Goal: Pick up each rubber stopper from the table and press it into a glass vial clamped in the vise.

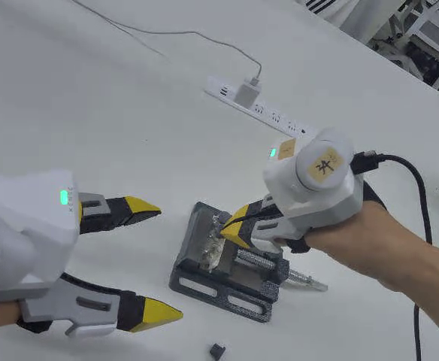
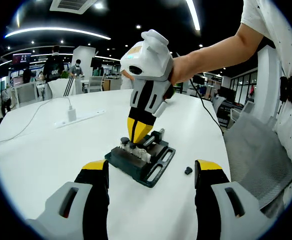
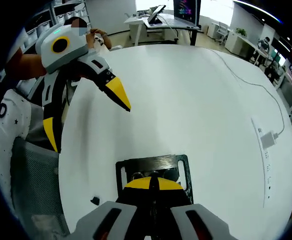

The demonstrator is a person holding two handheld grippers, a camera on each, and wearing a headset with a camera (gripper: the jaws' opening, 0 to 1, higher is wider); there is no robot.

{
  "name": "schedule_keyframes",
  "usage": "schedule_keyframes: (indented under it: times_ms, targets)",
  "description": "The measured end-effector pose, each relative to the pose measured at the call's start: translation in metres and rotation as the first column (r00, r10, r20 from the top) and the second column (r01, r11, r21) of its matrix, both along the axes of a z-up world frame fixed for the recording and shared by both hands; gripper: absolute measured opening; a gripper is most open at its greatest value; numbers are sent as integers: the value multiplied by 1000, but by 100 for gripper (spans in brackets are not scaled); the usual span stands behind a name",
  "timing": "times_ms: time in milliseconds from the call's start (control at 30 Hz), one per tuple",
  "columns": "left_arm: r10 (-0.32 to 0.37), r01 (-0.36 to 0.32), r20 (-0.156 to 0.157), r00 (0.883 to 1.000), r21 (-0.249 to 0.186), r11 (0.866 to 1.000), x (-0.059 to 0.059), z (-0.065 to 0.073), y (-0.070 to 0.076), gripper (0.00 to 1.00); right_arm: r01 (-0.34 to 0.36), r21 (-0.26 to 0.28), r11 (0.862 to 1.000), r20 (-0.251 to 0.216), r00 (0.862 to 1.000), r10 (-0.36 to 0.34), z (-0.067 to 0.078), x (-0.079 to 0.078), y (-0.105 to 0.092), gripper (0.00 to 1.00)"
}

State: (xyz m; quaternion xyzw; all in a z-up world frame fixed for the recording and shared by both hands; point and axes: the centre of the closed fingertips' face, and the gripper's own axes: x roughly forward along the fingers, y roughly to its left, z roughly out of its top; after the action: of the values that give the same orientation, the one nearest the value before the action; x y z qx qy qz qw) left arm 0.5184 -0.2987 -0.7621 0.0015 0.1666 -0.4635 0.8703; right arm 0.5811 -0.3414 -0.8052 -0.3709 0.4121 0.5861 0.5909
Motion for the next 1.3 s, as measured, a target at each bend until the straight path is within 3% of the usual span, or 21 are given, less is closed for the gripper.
schedule_keyframes:
  times_ms: [967, 1300]
  targets:
    - [3, -3, 6, 1000, -11, 1000, 2, 2, -2, 68, -38, -54, 998, 6, 999, 39, -2, -1, 1, 0]
    - [5, -5, 7, 1000, -17, 1000, 2, 2, -3, 67, -73, -79, 994, 36, 996, 76, -2, -3, 1, 0]
